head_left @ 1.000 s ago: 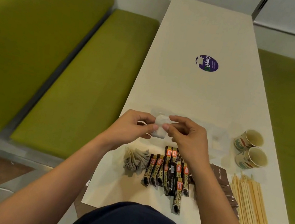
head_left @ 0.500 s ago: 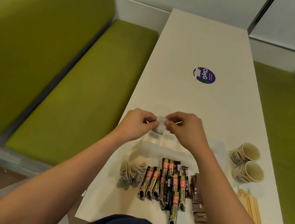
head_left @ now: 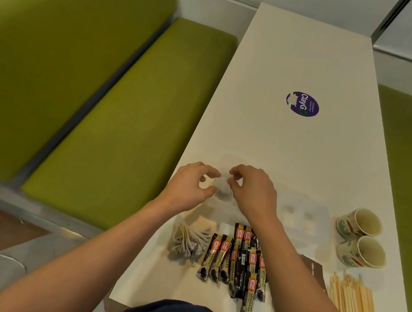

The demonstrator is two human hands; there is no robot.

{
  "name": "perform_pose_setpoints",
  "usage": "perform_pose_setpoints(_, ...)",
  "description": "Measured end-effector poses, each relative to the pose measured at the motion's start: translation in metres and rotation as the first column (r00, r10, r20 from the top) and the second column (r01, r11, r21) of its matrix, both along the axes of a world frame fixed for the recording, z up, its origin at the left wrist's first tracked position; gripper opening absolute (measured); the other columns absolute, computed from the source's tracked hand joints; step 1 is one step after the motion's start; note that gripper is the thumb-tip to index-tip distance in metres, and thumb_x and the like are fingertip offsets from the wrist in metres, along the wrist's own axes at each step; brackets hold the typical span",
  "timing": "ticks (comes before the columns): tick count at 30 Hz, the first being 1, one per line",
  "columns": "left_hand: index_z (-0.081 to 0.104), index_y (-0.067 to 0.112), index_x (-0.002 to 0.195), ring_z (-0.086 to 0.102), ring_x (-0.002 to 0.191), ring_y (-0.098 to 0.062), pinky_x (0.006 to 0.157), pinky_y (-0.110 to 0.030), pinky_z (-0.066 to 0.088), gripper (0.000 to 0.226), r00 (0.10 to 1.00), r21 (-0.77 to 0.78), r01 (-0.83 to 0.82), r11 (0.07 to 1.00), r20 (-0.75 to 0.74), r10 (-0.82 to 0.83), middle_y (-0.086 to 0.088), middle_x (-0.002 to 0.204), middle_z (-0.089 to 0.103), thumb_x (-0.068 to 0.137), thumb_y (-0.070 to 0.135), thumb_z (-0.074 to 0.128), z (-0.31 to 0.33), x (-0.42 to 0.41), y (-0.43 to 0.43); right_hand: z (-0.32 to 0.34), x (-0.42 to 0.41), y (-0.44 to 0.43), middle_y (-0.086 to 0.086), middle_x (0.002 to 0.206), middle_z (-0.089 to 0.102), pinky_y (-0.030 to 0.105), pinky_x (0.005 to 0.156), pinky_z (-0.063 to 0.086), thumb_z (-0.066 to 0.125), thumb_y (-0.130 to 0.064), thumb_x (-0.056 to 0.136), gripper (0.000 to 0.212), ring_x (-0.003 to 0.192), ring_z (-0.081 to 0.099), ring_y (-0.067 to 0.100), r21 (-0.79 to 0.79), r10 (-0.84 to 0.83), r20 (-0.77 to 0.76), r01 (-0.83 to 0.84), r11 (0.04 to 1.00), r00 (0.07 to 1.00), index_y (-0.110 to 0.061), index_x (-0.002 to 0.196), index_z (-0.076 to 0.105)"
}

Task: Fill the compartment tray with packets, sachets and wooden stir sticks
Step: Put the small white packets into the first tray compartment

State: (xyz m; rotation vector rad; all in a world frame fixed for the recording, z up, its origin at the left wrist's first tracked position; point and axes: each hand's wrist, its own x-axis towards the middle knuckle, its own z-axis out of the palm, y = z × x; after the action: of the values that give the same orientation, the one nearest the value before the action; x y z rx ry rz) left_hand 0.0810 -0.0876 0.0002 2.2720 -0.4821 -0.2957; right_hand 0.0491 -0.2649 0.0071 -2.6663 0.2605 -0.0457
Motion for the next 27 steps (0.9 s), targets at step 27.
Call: perform_pose_setpoints(27, 0.066, 0.027, 0.123, 0.061, 0.078, 0.002, 0.067, -0.009, 0.046, 0.056, 0.955, -0.104, -0.133, 0.986, -0.281, 0.099, 0.01, 0.104, 0.064, 0.074, 0.04, 0.088, -0.03, -0.095, 0.071, -0.002, -0.08, 0.047, -0.008, 0.129, 0.066, 0.031, 0.088, 0.043, 0.057, -0.027, 0.096, 0.036, 0.112, 0.053, 0.015, 0.117, 0.383, -0.205, -0.366, 0.923, 0.9, -0.032, 0.131, 0.065)
